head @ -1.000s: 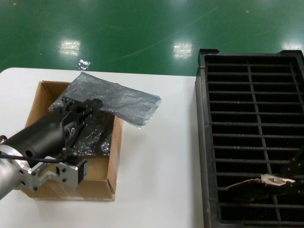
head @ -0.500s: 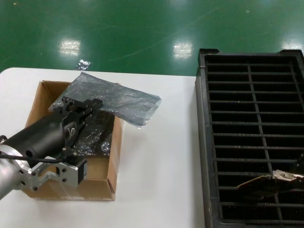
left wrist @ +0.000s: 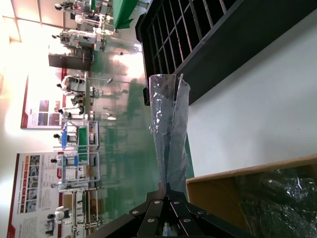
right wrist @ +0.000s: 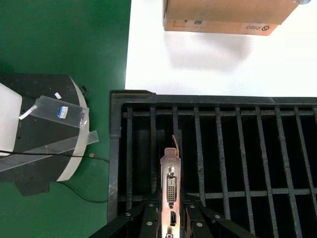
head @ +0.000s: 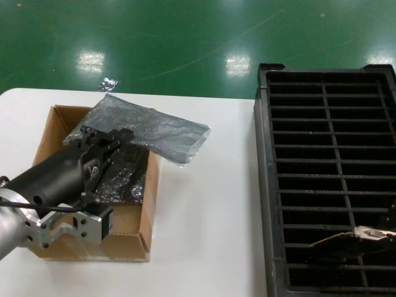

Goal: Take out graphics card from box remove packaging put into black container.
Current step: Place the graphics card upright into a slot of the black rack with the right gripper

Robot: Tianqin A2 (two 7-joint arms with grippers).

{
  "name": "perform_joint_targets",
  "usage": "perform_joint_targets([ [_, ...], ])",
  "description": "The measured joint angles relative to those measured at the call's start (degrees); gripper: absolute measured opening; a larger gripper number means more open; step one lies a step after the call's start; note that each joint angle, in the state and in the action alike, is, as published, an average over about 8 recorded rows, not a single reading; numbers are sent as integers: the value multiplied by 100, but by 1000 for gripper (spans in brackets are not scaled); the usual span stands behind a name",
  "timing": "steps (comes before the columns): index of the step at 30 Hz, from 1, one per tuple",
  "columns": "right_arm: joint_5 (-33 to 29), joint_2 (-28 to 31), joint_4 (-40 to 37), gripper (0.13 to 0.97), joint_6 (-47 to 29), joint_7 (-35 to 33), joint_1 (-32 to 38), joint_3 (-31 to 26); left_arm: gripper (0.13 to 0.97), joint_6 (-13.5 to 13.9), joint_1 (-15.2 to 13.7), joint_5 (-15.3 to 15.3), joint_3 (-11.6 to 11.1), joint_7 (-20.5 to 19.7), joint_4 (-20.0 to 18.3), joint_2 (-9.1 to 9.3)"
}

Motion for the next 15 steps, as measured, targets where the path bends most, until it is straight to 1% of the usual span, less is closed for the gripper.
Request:
perform_joint_targets([
  [7, -64, -30, 112, 191, 1, 87, -70, 27, 138, 0, 0, 0, 0, 0, 0, 0],
  [15, -275, -108, 158, 191, 1, 142, -159, 67, 138, 0, 0, 0, 0, 0, 0, 0],
])
